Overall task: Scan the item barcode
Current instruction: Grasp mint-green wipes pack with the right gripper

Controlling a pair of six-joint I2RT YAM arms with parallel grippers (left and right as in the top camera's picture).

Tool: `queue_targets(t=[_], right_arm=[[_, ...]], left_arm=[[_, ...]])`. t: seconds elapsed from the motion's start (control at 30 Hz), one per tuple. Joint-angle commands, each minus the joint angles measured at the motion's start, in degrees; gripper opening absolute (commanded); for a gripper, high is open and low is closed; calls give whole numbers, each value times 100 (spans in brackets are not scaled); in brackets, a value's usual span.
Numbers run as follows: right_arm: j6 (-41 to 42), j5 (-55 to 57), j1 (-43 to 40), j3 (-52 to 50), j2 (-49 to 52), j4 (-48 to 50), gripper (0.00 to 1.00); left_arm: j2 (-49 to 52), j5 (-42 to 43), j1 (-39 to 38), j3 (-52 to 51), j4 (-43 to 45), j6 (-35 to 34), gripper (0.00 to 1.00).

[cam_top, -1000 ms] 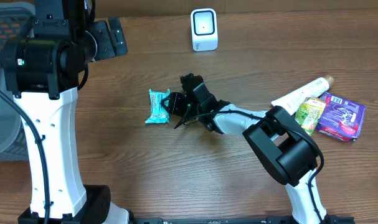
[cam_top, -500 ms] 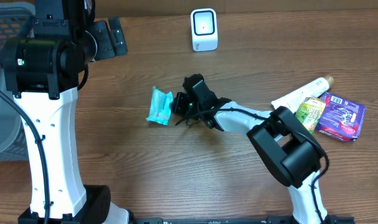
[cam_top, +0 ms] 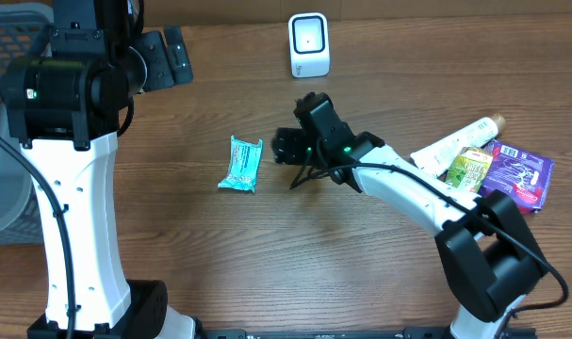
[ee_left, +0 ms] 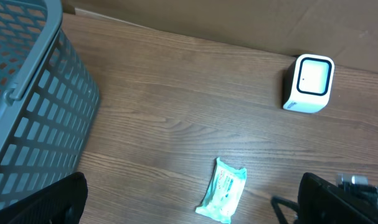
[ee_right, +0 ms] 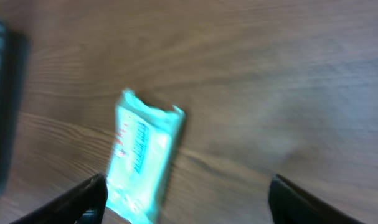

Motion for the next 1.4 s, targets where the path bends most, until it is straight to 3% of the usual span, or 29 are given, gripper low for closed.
queue_targets(t=[0.0, 0.1, 0.33, 0.7, 0.83, 1.0, 1.27, 1.37], right_arm=[[546, -173, 109, 85, 404, 494, 89], [1108, -175, 160, 87, 732, 898, 89], [1108, 380, 402, 367, 1106, 1027, 96], [907, 1012, 826, 1023, 1738, 634, 87], [1038, 1003, 828, 1025, 1886, 627, 78], [1073, 901, 955, 1025, 1923, 669, 56], [1080, 940, 1266, 1025, 2306, 645, 52], [1099, 942, 1259, 1025, 2334, 538, 25]], left_arm=[[31, -74, -4, 66, 20, -79, 100], [31, -74, -4, 66, 20, -79, 100], [31, -74, -4, 66, 20, -76, 100], [31, -74, -4, 66, 20, -79, 100], [31, -74, -4, 66, 20, -79, 100], [31, -74, -4, 66, 20, -76, 100], [31, -74, -4, 66, 20, -79, 100], [31, -74, -4, 66, 20, -79, 100]])
